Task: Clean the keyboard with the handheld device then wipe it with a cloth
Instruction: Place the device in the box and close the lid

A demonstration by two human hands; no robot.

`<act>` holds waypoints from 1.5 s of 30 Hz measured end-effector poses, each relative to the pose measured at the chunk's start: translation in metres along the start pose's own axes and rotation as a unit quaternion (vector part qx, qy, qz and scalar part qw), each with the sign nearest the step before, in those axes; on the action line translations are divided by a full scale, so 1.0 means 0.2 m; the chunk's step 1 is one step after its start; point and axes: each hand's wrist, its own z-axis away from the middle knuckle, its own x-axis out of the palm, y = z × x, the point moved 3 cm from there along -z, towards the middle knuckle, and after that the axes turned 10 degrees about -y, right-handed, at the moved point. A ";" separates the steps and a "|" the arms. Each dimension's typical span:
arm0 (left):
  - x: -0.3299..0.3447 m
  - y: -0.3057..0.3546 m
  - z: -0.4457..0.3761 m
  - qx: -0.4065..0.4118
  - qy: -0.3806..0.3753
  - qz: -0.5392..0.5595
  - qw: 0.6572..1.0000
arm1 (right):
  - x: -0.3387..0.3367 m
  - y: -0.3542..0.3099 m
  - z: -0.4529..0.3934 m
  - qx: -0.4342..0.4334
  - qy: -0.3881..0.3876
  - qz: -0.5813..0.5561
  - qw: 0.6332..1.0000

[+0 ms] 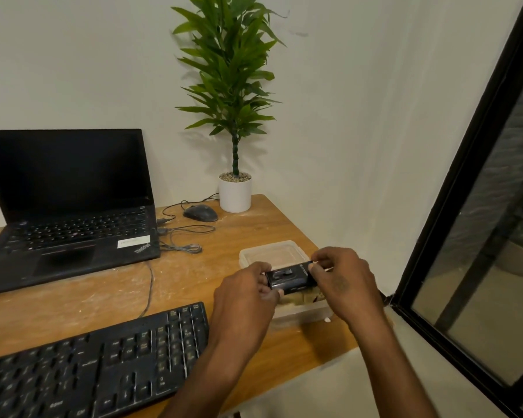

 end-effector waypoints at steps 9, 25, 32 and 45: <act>0.06 -0.03 -0.15 0.015 -0.068 -0.189 0.980 | 0.10 0.03 -0.08 0.027 -0.062 0.145 0.987; -0.01 -0.09 -0.20 0.003 -0.023 -0.057 0.998 | 0.09 0.06 -0.13 0.004 -0.010 0.072 0.997; -0.01 -0.34 -0.43 -0.148 0.019 0.301 0.942 | 0.02 0.12 -0.45 0.007 -0.022 -0.021 1.000; 0.02 -0.30 -0.49 -0.245 0.007 0.535 0.808 | 0.20 0.16 -0.74 0.091 -0.156 0.005 0.984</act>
